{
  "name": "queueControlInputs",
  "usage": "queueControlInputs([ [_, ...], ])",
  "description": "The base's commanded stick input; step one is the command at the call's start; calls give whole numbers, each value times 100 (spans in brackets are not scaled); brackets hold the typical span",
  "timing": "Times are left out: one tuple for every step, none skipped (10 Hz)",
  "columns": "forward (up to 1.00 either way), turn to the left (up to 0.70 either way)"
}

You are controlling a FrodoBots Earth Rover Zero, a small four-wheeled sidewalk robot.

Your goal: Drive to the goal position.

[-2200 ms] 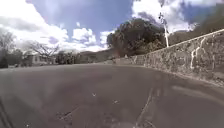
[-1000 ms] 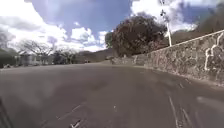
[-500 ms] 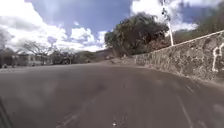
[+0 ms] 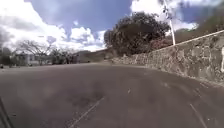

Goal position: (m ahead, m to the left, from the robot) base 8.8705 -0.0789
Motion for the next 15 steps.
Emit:
queueControlInputs([
  [70, 0],
  [70, 0],
  [70, 0],
  [70, 0],
  [70, 0],
  [70, 0],
  [70, 0],
  [70, 0],
  [70, 0],
  [70, 0],
  [70, 0],
  [70, 2],
  [70, 5],
  [70, 7],
  [70, 25],
])
